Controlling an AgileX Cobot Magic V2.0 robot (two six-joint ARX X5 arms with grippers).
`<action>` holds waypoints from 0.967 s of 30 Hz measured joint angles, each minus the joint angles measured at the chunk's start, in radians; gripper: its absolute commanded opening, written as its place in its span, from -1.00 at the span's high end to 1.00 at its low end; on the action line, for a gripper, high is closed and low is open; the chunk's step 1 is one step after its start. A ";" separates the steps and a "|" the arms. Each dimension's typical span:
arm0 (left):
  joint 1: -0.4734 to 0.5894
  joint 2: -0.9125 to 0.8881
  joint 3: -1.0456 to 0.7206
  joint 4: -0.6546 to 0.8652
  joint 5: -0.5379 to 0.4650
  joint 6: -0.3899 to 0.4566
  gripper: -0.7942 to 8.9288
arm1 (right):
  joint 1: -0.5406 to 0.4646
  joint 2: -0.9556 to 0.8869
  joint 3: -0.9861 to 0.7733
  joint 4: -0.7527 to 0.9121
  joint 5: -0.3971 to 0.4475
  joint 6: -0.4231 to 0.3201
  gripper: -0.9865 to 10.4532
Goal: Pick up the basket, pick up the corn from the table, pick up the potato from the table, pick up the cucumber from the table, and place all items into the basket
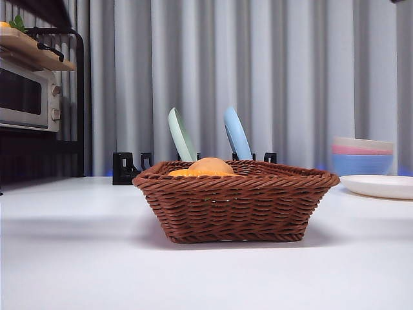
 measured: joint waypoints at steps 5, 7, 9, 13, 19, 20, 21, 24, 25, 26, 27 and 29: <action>0.000 -0.235 -0.211 0.130 0.122 0.010 0.86 | 0.014 -0.180 -0.195 0.072 0.061 0.020 0.86; 0.000 -0.306 -0.259 0.135 0.160 0.011 0.85 | 0.014 -0.251 -0.265 0.083 0.061 0.040 0.86; 0.000 -0.342 -0.268 0.125 0.166 0.013 0.85 | 0.014 -0.288 -0.293 0.060 0.061 0.063 0.86; 0.000 -0.352 -0.262 0.130 0.165 0.016 0.84 | 0.014 -0.288 -0.294 0.066 0.061 0.166 0.83; 0.000 -0.333 -0.262 0.130 0.165 0.016 0.84 | 0.014 -0.286 -0.294 0.065 0.061 0.233 0.82; 0.000 -0.331 -0.262 0.130 0.165 0.016 0.84 | 0.014 -0.286 -0.294 0.065 0.061 0.238 0.82; 0.000 -0.330 -0.262 0.130 0.165 0.016 0.84 | 0.014 -0.286 -0.294 0.065 0.061 0.241 0.82; 0.000 -0.329 -0.262 0.130 0.165 0.016 0.84 | 0.014 -0.286 -0.294 0.065 0.061 0.242 0.82; 0.000 -0.329 -0.262 0.125 0.165 0.016 0.84 | 0.014 -0.286 -0.294 0.065 0.061 0.243 0.82; 0.000 -0.329 -0.262 0.114 0.165 0.016 0.84 | 0.014 -0.286 -0.294 0.065 0.061 0.245 0.82; 0.000 -0.334 -0.262 0.098 0.164 0.021 0.84 | 0.014 -0.286 -0.294 0.065 0.061 0.245 0.82; 0.005 -0.355 -0.262 0.083 0.164 0.034 0.84 | 0.014 -0.286 -0.294 0.065 0.061 0.245 0.82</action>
